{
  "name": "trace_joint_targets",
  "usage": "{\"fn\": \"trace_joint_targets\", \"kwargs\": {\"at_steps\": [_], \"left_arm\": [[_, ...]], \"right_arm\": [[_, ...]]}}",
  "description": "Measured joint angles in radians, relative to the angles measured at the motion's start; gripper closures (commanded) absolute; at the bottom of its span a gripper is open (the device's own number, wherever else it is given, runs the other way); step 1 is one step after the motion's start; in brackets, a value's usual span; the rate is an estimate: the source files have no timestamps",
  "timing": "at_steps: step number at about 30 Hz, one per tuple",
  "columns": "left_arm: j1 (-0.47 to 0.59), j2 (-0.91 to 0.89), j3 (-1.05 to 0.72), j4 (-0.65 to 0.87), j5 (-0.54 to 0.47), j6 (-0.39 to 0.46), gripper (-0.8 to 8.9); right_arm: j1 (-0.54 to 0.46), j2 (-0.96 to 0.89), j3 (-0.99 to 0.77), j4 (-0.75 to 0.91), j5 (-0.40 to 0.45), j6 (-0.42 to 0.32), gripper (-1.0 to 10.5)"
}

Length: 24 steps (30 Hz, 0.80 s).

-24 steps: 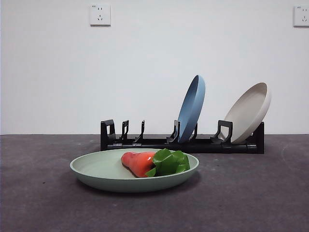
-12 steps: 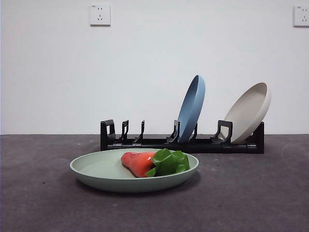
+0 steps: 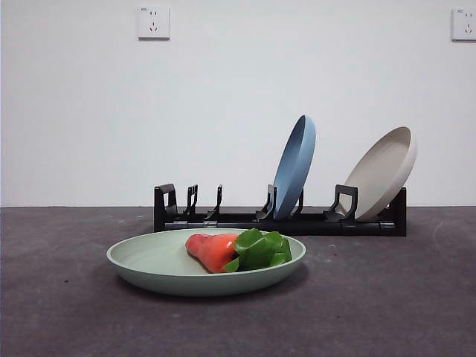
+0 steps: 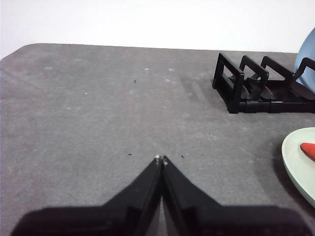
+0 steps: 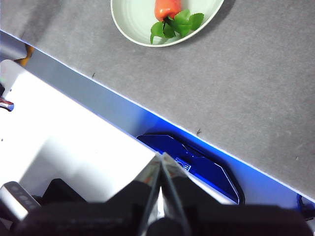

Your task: Take the green plate from the plate rack,put the plate on the table,take the carrot from the table,put the carrot in the plate

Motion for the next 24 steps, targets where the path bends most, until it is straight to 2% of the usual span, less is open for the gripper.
{"fn": "trace_joint_targets", "kwargs": {"at_steps": [13, 16, 20, 24], "left_arm": [[0.000, 0.000, 0.000, 0.000, 0.000, 0.000, 8.17], [0.000, 0.000, 0.000, 0.000, 0.000, 0.000, 8.17], [0.000, 0.000, 0.000, 0.000, 0.000, 0.000, 8.17], [0.000, 0.000, 0.000, 0.000, 0.000, 0.000, 8.17]], "right_arm": [[0.000, 0.000, 0.000, 0.000, 0.000, 0.000, 9.4], [-0.027, -0.016, 0.000, 0.002, 0.019, -0.016, 9.4], [-0.152, -0.060, 0.000, 0.072, 0.060, -0.093, 9.4], [-0.368, -0.129, -0.019, 0.249, -0.016, -0.194, 9.4]]}}
